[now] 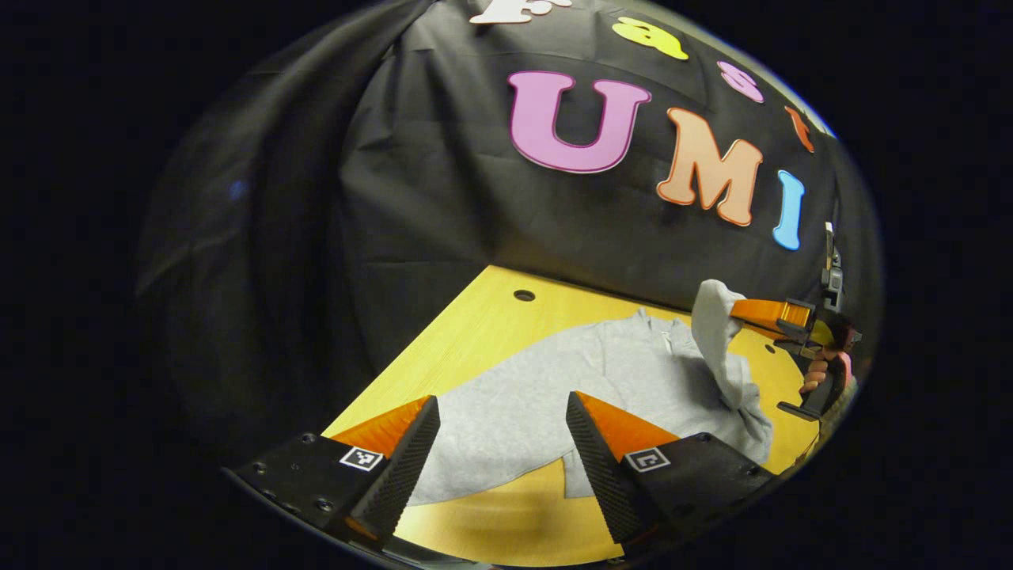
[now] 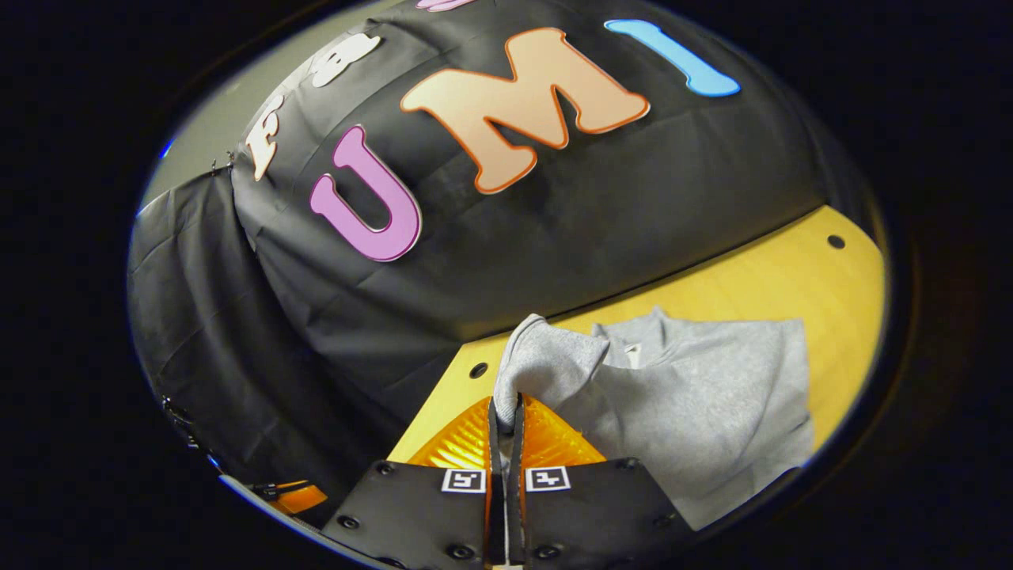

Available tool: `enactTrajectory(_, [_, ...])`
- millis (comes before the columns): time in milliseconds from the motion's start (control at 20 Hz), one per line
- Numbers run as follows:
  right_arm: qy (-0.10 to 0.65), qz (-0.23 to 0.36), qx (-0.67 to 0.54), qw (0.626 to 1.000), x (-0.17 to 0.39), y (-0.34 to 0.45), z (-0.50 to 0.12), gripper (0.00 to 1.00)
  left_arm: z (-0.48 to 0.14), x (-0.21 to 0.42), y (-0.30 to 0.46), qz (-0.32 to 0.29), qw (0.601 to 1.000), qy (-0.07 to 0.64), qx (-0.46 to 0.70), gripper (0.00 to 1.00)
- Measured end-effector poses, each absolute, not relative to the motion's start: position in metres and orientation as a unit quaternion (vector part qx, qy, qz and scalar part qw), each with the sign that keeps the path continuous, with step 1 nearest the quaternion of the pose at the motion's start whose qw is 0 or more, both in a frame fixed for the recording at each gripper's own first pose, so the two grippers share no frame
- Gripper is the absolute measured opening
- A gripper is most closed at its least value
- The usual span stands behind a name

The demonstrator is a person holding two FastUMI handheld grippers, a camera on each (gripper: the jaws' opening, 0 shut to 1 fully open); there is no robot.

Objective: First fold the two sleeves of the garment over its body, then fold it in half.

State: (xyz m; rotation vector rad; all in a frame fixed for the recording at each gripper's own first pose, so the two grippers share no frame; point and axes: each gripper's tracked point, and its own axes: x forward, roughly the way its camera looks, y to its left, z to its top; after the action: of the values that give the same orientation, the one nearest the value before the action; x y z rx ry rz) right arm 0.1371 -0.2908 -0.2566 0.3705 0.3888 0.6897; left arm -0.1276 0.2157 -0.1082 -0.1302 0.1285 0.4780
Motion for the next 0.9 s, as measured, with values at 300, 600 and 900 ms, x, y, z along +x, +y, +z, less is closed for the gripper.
enactTrajectory(300, [0.253, 0.353, 0.162, 0.886, 0.147, -0.263, -0.299, 0.06, -0.149, -0.146, 0.26, 0.288, 0.95, 0.086, -0.088, 0.94])
enactTrajectory(600, [0.274, 0.364, 0.161, 0.875, 0.142, -0.244, -0.312, 0.42, -0.197, -0.161, 0.285, 0.315, 0.935, 0.129, -0.099, 0.94])
enactTrajectory(900, [0.25, 0.367, 0.128, 0.887, 0.132, -0.253, -0.307, 0.98, -0.225, -0.159, 0.294, 0.322, 0.928, 0.159, -0.1, 0.94])
